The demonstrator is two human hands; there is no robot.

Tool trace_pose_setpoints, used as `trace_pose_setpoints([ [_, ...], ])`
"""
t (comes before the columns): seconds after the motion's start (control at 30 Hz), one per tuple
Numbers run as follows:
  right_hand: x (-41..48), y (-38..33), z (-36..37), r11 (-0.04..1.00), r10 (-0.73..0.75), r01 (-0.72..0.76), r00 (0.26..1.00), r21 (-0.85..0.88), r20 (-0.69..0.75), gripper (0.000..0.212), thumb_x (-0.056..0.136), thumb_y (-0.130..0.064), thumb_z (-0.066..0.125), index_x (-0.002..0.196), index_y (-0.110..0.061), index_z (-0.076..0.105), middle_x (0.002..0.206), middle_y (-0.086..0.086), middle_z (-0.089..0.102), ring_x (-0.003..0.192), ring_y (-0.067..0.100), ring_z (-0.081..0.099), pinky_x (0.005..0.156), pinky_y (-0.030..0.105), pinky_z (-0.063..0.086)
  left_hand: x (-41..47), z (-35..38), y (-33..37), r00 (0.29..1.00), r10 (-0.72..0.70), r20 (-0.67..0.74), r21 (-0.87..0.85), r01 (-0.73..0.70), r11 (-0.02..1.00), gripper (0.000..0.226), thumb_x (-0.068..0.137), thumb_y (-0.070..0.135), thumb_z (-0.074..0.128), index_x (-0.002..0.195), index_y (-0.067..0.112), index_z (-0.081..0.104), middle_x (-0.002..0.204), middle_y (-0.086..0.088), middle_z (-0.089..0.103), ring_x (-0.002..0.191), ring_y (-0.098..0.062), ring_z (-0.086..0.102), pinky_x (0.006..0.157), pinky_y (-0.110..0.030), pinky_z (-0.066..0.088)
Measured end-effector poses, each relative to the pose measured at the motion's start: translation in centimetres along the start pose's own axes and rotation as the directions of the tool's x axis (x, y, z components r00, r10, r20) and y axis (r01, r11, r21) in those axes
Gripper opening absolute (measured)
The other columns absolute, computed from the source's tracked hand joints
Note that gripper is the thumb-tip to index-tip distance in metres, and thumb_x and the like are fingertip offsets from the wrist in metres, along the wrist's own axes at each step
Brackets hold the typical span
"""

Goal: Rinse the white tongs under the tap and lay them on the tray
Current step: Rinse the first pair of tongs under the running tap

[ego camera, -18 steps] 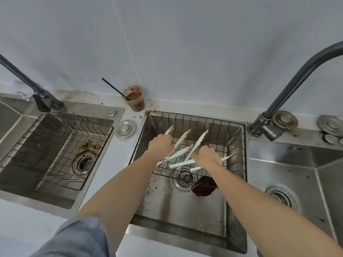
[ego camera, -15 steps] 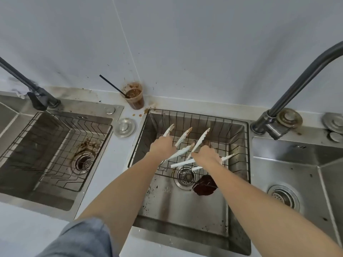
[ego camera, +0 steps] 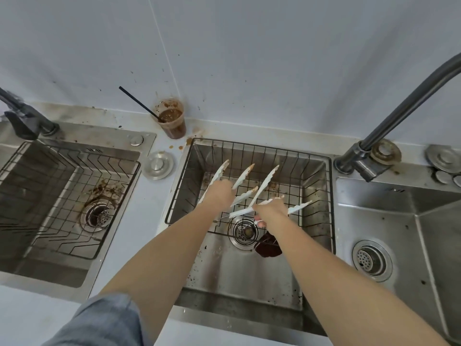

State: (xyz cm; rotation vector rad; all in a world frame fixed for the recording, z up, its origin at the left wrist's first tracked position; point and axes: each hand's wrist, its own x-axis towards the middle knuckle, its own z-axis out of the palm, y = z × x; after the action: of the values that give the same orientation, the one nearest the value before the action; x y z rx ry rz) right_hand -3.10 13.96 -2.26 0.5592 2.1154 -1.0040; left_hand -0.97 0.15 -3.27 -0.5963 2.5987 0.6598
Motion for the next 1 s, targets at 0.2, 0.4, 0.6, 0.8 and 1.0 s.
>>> trace_pose_setpoints([
  [0.2,-1.8,-0.1,-0.4,0.956,0.024,-0.048,0.996,0.289,0.086,0.022,0.087,-0.014,0.065,0.104,-0.001,0.062,0.098,0.02,0.071,0.077,0.028,0.069,0.079,0.038,0.058,-2.1,-2.5,0.8,0.999,0.029,-0.013,-0.078,-0.03,0.996,0.027,0.096,0.017,0.048,0.091,-0.003,0.066,0.092,-0.02,0.069,0.083,-0.032,0.065,0.068,-0.036,0.05],
  [0.4,-5.2,0.6,-2.3,0.888,-0.094,0.019,0.986,0.46,0.141,0.011,0.087,-0.007,0.064,0.079,-0.01,0.057,0.088,0.013,0.068,0.085,0.027,0.069,0.077,0.036,0.056,-5.5,-4.4,1.4,0.995,0.05,-0.091,-0.326,-0.078,0.942,0.025,0.09,0.019,0.058,0.069,0.006,0.06,0.057,-0.003,0.048,0.055,-0.015,0.042,0.058,-0.027,0.034],
  [0.6,-7.8,3.2,-6.2,0.768,-0.192,0.151,0.981,0.623,-0.002,0.013,0.086,0.0,0.064,0.091,-0.009,0.056,0.081,0.013,0.068,0.069,0.022,0.069,0.068,0.032,0.058,-9.9,-3.0,4.6,0.98,0.072,-0.185,-0.555,-0.165,0.816,0.029,0.091,0.025,0.061,0.114,0.007,0.061,0.103,-0.001,0.064,0.097,-0.016,0.059,0.084,-0.027,0.045],
  [0.8,-10.1,9.3,-11.7,0.67,-0.272,0.264,0.957,0.694,-0.101,0.009,0.094,-0.004,0.052,0.092,-0.004,0.061,0.075,0.011,0.06,0.068,0.023,0.059,0.074,0.043,0.057,-14.6,2.0,10.6,0.986,0.112,-0.122,-0.774,-0.166,0.611,0.029,0.09,0.023,0.062,0.116,0.012,0.057,0.1,-0.004,0.066,0.089,-0.013,0.063,0.065,-0.018,0.046],
  [1.0,-11.4,16.4,-17.1,0.553,-0.211,0.226,0.969,0.802,-0.128,0.014,0.099,-0.026,0.046,0.104,-0.025,0.059,0.074,0.011,0.059,0.072,0.025,0.064,0.072,0.047,0.058,-17.8,8.7,17.6,0.98,0.197,-0.022,-0.82,-0.131,0.558,0.012,0.09,0.018,0.062,0.099,0.021,0.055,0.091,0.0,0.063,0.083,-0.015,0.061,0.066,-0.019,0.048],
])
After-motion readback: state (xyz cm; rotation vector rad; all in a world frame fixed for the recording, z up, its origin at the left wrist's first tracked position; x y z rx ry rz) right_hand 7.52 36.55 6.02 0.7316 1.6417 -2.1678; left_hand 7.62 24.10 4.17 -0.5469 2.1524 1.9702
